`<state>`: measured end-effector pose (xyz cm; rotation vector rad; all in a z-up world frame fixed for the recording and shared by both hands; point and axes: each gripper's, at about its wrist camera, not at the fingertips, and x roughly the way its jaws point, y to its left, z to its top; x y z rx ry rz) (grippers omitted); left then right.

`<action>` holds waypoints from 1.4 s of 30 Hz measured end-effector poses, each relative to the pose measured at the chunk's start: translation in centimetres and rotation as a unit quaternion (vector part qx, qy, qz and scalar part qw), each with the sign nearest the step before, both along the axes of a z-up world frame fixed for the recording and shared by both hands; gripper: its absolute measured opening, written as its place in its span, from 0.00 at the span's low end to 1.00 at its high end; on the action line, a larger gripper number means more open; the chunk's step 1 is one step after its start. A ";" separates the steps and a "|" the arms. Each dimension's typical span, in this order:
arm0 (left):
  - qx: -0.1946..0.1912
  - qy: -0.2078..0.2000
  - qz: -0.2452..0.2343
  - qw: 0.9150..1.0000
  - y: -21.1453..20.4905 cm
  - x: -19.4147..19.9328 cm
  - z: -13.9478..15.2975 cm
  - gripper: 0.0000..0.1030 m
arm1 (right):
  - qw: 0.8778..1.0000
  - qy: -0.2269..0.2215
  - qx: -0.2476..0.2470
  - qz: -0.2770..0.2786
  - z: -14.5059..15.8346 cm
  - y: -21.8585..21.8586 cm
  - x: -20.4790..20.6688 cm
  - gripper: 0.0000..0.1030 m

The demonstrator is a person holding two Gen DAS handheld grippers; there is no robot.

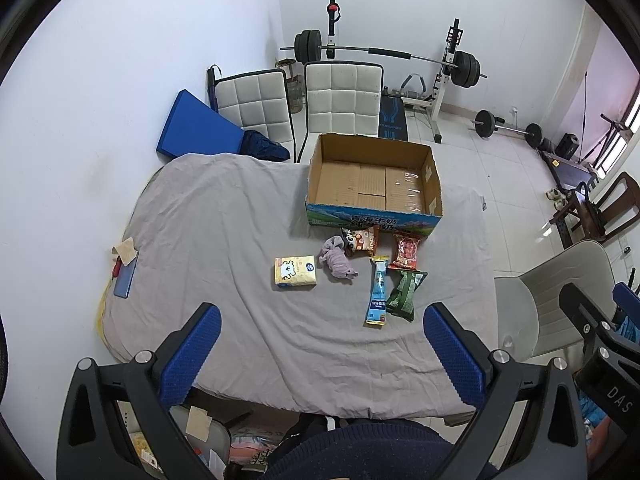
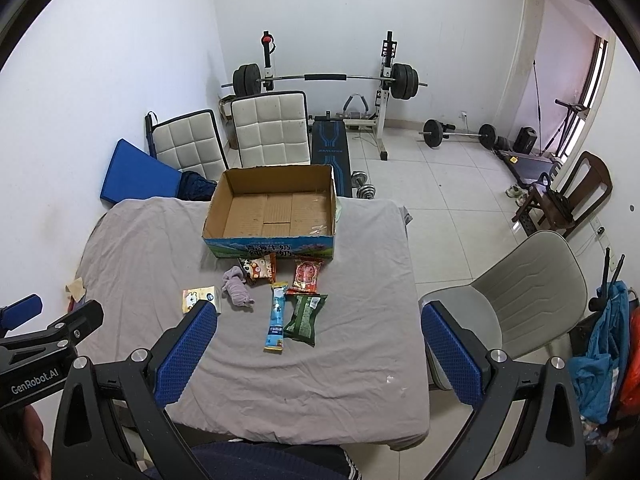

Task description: Organize soft objects

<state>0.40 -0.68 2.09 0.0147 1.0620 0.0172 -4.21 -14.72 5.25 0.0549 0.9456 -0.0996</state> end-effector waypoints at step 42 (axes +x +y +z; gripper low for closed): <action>0.051 0.174 0.025 0.983 3.3 17.5 -28.6 1.00 | 0.955 0.296 0.029 -0.022 -38.0 -1.5 18.9 1.00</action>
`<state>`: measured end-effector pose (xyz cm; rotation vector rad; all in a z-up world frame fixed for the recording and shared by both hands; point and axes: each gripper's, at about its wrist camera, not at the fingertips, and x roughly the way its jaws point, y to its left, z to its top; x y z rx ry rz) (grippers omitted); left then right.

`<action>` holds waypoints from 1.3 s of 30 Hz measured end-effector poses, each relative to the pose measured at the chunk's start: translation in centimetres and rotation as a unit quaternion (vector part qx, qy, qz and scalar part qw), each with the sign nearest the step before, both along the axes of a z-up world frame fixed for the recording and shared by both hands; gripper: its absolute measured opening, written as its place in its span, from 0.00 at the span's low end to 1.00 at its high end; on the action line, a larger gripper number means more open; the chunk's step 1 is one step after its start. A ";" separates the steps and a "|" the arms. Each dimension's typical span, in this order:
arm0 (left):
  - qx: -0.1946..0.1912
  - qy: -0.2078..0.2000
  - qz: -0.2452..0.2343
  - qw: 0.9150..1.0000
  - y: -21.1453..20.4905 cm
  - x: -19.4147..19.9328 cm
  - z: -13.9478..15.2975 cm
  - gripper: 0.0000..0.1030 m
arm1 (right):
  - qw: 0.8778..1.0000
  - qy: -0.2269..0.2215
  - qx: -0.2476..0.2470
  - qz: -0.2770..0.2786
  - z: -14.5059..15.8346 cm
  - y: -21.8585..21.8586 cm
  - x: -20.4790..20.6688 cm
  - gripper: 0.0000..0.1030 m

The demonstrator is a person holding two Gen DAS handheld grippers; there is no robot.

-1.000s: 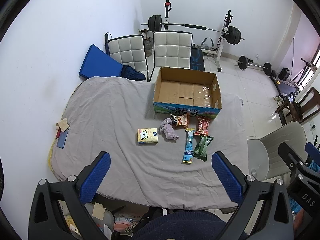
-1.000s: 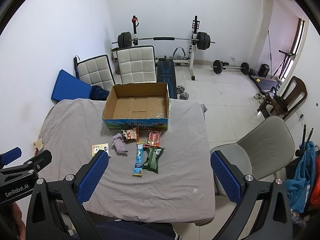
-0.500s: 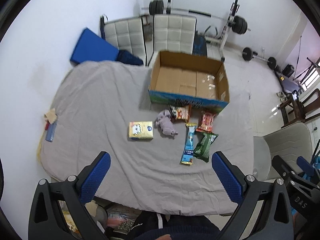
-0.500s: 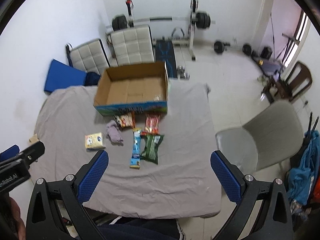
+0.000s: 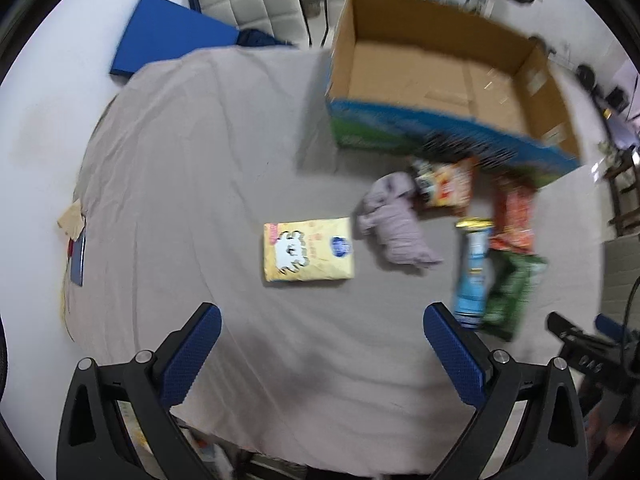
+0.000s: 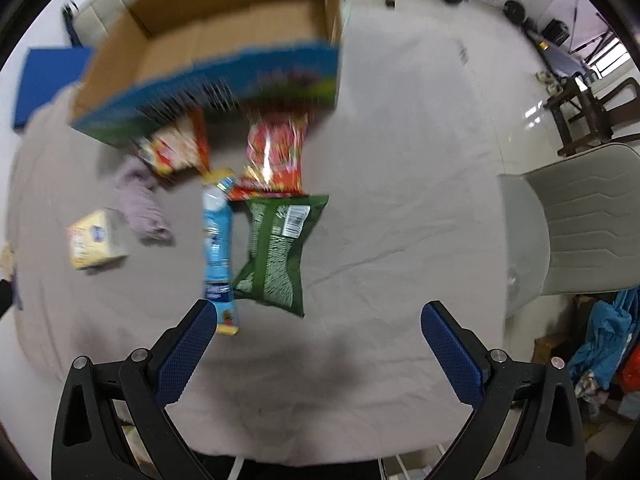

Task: Organize soft objects
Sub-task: 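Grasp the yellow tissue pack with left gripper while right grasps green snack bag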

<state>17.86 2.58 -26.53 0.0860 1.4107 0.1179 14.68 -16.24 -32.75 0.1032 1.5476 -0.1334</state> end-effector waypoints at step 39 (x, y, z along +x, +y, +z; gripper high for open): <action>-0.017 0.071 -0.027 0.997 2.5 -0.8 -8.8 1.00 | 0.998 0.062 -0.007 -0.002 -7.7 0.7 2.1 1.00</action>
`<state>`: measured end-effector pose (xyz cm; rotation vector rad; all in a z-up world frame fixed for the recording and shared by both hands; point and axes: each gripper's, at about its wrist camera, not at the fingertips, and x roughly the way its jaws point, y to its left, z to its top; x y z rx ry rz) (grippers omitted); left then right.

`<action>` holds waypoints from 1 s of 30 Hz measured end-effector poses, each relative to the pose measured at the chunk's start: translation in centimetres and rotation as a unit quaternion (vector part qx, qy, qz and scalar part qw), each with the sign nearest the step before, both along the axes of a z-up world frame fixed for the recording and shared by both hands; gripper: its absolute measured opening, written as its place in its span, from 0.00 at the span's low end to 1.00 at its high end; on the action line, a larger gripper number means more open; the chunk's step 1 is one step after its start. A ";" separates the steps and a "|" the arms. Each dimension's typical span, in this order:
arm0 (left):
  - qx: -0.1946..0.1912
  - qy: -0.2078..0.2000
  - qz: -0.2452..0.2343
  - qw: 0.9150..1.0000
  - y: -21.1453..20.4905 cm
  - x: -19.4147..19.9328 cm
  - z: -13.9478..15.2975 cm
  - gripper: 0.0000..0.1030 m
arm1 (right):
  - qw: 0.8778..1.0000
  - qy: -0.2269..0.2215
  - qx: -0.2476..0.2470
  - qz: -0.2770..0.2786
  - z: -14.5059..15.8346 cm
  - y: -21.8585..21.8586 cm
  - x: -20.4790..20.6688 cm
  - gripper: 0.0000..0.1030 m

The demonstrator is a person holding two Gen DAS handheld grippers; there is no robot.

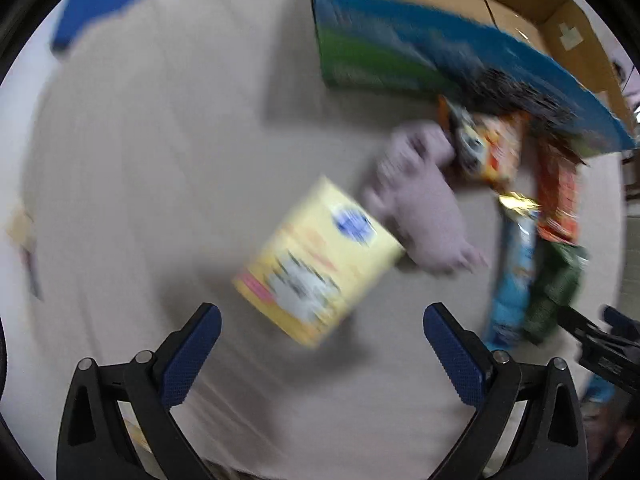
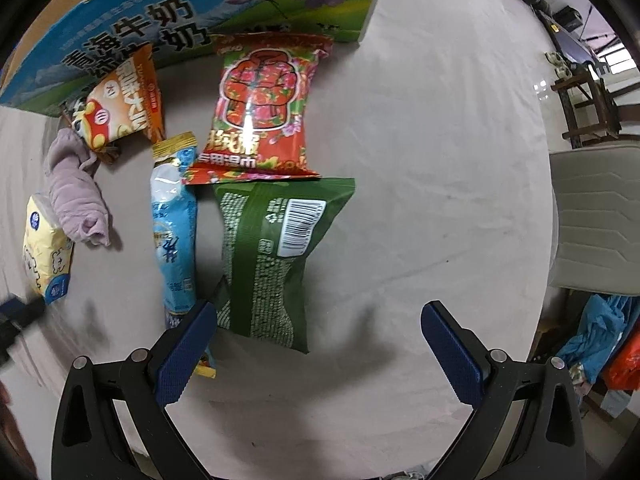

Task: Organize soft objects
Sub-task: 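Grasp the yellow tissue pack with left gripper while right grasps green snack bag, then carry tissue pack into box, open left gripper while right releases green bag there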

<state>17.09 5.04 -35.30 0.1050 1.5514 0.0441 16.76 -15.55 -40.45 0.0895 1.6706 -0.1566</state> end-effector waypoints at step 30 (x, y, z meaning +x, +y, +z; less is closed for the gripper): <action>-0.041 0.052 0.043 0.997 2.2 -9.3 -8.3 0.60 | 0.997 0.017 0.046 -0.056 -1.9 -1.5 -3.9 0.43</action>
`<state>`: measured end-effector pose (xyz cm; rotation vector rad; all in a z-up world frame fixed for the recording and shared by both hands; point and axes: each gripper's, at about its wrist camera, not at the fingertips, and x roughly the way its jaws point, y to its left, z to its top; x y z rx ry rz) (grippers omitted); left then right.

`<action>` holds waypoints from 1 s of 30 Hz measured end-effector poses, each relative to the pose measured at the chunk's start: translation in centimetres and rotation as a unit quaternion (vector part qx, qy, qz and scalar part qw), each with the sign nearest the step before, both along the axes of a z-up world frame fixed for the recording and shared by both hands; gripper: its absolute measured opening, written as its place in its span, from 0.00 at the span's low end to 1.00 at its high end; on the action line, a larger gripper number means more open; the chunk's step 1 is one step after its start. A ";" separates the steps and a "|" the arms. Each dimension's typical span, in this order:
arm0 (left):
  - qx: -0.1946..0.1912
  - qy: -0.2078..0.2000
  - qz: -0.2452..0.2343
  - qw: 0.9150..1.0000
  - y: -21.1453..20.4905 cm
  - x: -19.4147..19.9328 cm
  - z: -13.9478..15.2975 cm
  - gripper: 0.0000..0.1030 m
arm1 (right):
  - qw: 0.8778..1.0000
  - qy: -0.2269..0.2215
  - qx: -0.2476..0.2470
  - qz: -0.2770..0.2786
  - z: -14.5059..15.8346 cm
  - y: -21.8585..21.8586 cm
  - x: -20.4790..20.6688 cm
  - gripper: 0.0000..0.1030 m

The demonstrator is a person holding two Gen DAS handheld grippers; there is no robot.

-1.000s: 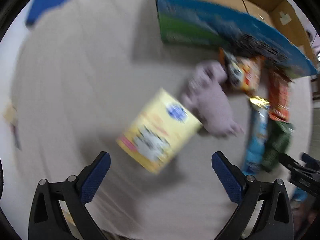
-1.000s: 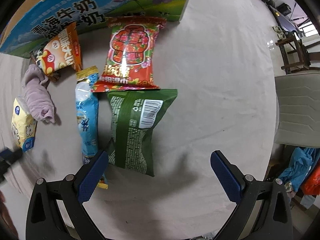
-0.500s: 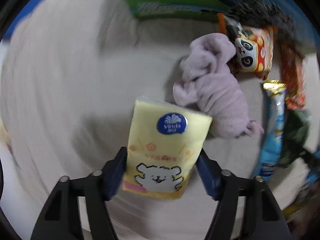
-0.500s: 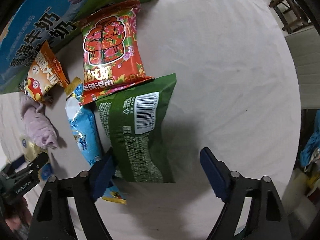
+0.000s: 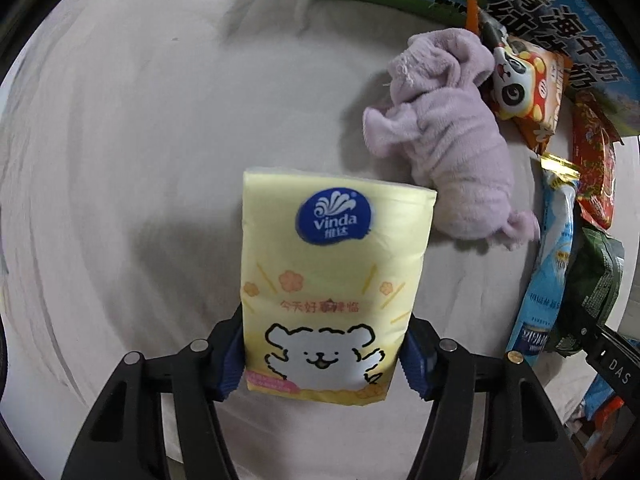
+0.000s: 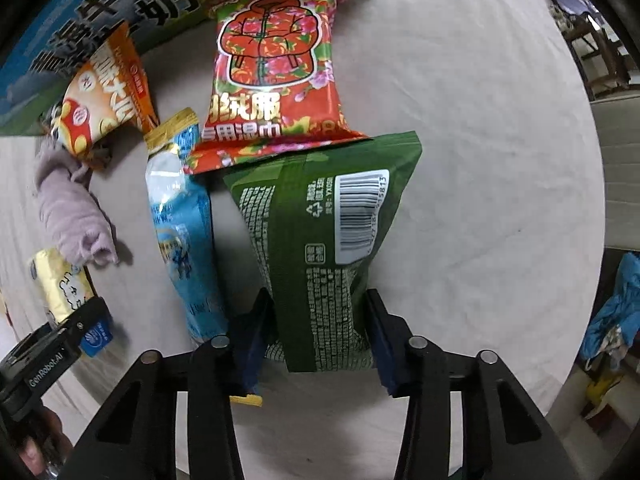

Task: Organize soft objects
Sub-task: 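Carry tissue pack into box, open left gripper while right releases green bag there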

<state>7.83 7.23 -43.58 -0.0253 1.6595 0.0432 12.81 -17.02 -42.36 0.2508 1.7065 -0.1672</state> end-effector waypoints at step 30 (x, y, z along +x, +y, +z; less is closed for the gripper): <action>-0.084 -0.195 -0.043 0.976 -10.4 5.6 31.1 0.59 | 0.965 -0.220 0.103 0.100 29.3 -5.6 -9.8 0.38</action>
